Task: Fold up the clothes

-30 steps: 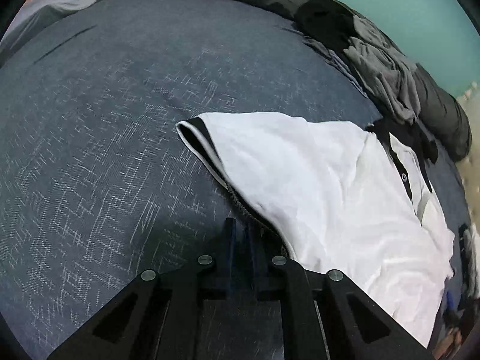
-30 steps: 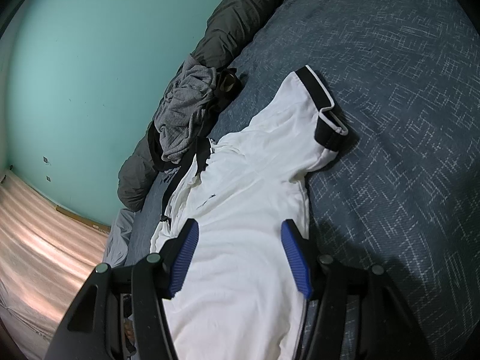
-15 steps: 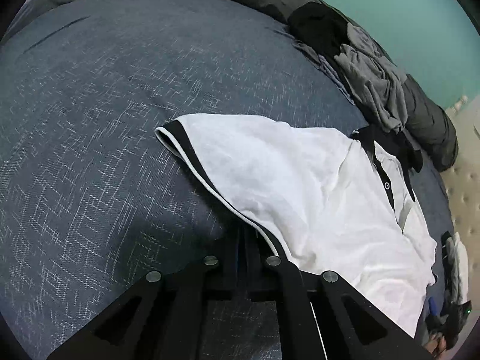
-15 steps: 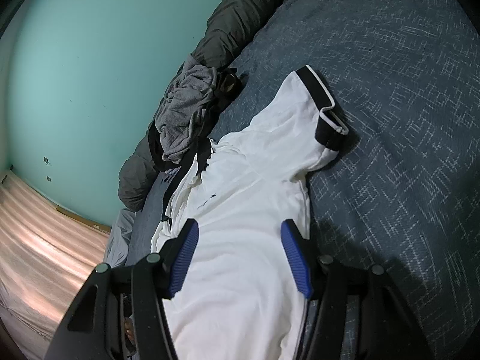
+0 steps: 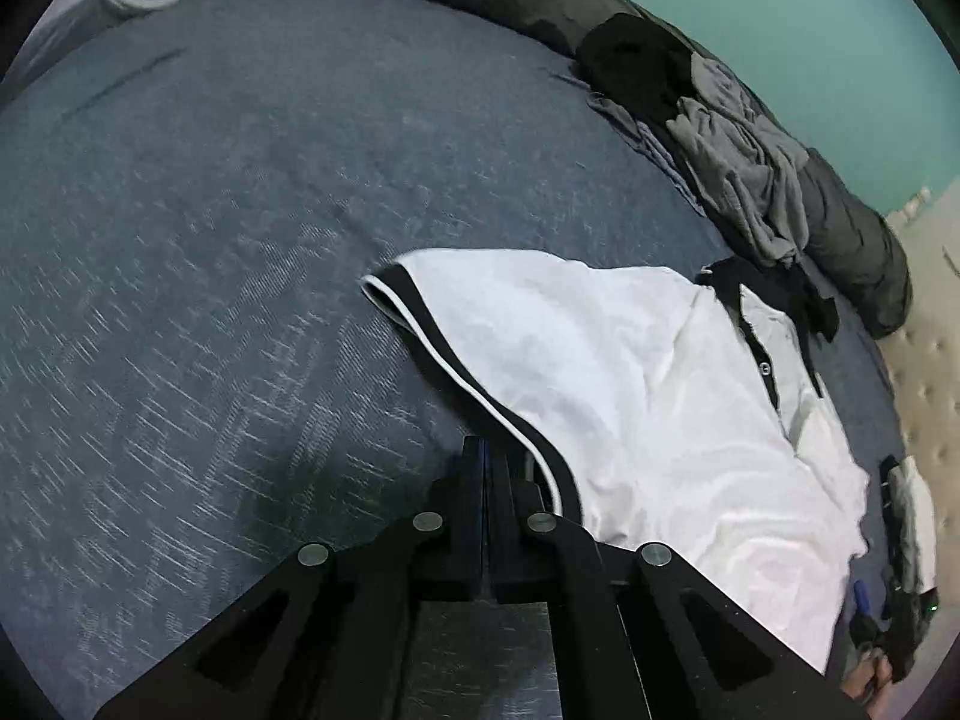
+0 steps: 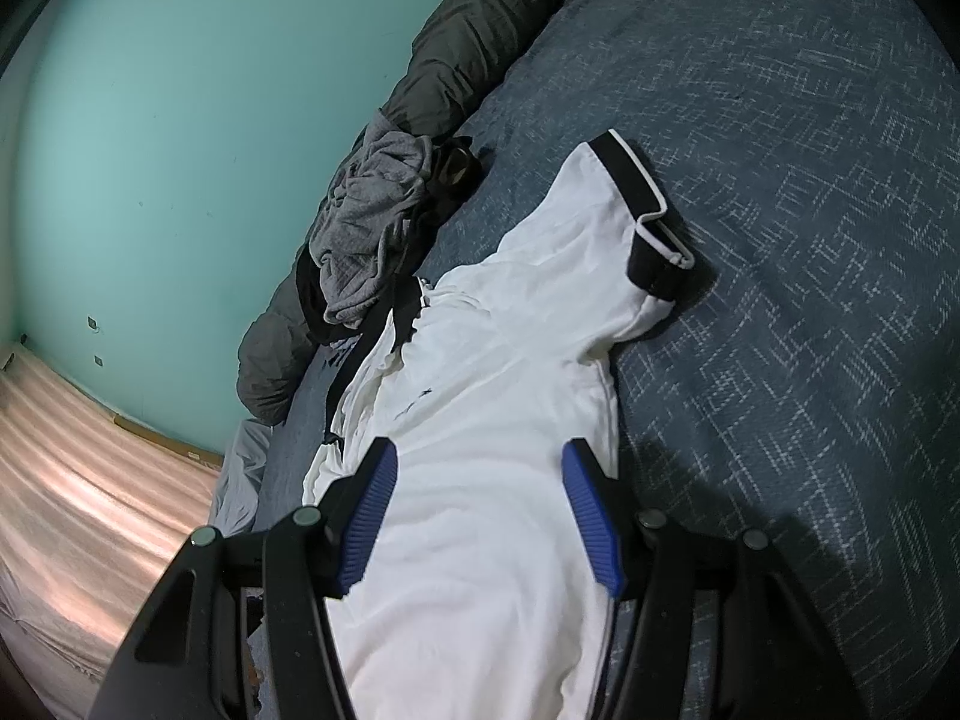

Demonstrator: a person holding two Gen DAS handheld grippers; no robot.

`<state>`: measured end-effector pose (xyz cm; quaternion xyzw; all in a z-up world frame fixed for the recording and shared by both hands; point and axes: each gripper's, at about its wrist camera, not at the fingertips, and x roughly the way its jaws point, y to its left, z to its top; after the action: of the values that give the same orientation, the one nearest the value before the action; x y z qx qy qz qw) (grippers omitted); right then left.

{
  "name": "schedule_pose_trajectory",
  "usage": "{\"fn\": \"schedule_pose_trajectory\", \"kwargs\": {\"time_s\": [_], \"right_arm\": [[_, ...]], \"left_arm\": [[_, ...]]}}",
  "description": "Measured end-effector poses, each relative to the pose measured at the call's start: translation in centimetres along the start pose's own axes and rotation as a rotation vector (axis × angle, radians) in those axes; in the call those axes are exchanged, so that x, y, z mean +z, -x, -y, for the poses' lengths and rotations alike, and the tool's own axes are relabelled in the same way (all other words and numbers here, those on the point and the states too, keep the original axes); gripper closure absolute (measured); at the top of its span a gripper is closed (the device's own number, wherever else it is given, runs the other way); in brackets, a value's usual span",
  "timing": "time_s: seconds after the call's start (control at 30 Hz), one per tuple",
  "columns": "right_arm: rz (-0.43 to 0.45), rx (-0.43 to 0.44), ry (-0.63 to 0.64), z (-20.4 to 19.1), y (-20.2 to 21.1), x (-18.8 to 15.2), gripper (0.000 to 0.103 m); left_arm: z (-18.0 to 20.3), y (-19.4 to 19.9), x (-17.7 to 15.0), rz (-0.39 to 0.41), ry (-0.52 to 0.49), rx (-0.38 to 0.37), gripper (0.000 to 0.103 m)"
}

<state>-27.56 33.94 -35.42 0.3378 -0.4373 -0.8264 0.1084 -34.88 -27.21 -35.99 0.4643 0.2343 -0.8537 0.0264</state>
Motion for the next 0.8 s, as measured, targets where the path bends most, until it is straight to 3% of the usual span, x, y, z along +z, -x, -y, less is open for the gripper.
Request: {"fn": "schedule_pose_trajectory", "kwargs": {"time_s": [0.23,0.57,0.63,0.73,0.8], "right_arm": [[-0.002,-0.004,-0.005,0.2,-0.2,0.0,0.045],[0.003,-0.003,-0.012,0.4,0.1,0.1,0.045],[0.004,-0.002,-0.011,0.4,0.1,0.2,0.045],[0.006,-0.002,-0.014,0.5,0.1,0.2,0.045],[0.006,-0.003,-0.018,0.5,0.1,0.3,0.045]], "left_arm": [[2.5,-0.5,1.1,0.025,-0.031,-0.015,0.103],[5.5,-4.0,1.4,-0.068,-0.108,-0.006,0.101],[5.5,-4.4,1.4,-0.079,-0.106,0.032,0.096],[5.6,-3.7,1.5,-0.042,-0.117,0.088,0.071],[5.7,-2.9,1.6,-0.006,-0.134,0.106,0.065]]}}
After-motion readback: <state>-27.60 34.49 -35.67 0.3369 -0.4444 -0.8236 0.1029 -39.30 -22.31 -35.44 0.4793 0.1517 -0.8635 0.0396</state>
